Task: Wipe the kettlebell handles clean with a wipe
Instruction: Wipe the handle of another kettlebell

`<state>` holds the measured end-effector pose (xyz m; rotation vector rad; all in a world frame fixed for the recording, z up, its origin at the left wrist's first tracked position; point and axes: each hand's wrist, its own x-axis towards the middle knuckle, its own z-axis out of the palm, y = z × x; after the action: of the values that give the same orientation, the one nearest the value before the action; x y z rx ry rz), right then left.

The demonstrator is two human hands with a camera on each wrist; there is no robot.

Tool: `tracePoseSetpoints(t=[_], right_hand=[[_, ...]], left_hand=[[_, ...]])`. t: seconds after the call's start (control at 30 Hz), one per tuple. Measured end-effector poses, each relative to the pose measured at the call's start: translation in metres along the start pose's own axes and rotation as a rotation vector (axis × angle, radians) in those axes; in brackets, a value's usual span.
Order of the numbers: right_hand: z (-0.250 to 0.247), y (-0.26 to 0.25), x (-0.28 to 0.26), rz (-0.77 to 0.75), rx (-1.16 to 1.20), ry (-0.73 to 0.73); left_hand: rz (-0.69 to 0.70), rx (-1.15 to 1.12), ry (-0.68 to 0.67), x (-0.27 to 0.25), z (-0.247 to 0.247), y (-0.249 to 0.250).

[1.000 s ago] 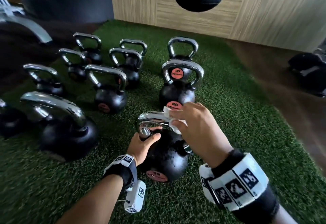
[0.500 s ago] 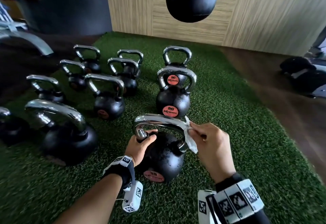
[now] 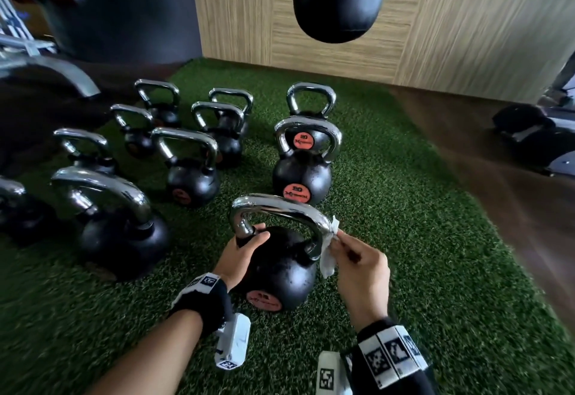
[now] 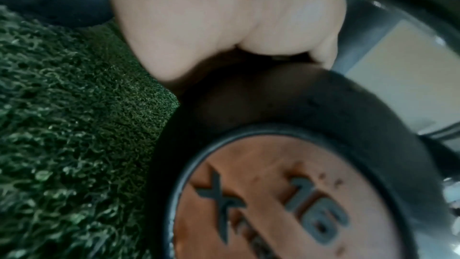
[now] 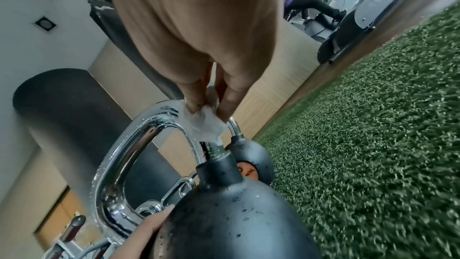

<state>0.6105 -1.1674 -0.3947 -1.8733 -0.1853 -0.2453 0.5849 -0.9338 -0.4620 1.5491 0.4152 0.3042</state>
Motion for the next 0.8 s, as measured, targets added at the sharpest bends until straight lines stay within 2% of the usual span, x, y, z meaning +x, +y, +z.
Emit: tracePoseSetpoints(t=[0.13,0.23,0.3,0.37,0.43,0.47,0.5,0.53,0.6,0.67,0.8], right_hand=[[0.01,0.013,-0.005,0.105,0.146,0.023],[0.019,0.025,-0.013,0.189,0.152,0.016],[0.022,0.027,-0.018,0.213,0.11,0.018],[0.021,0.025,-0.021,0.183,0.023,0.017],[0.017,0.02,-0.027,0.168,-0.049,0.028],[0.015,0.016,-0.032,0.168,-0.043,0.03],[0.012,0.011,-0.038,0.156,-0.019,0.017],[0.01,0.005,-0.043,0.128,0.012,-0.012],[0.007,-0.01,-0.052,0.05,0.08,-0.103],[0.004,-0.027,-0.056,-0.043,0.107,-0.189],[0.003,-0.048,-0.056,-0.195,0.029,-0.275]], left_hand=[[-0.052,0.045,0.026,-0.007,-0.001,-0.009],[-0.094,0.169,0.034,-0.012,-0.001,0.0],[-0.176,0.416,0.003,-0.022,-0.002,0.014],[-0.266,0.775,-0.043,-0.032,-0.003,0.032],[-0.258,1.149,-0.007,-0.045,-0.006,0.053],[-0.196,1.228,0.04,-0.051,-0.007,0.064],[-0.137,1.206,0.05,-0.056,-0.009,0.073],[-0.096,1.052,0.01,-0.06,-0.011,0.08],[-0.146,0.537,-0.137,-0.069,-0.01,0.093],[-0.237,0.165,-0.243,-0.078,-0.009,0.102],[-0.197,0.046,-0.439,-0.082,-0.02,0.099]])
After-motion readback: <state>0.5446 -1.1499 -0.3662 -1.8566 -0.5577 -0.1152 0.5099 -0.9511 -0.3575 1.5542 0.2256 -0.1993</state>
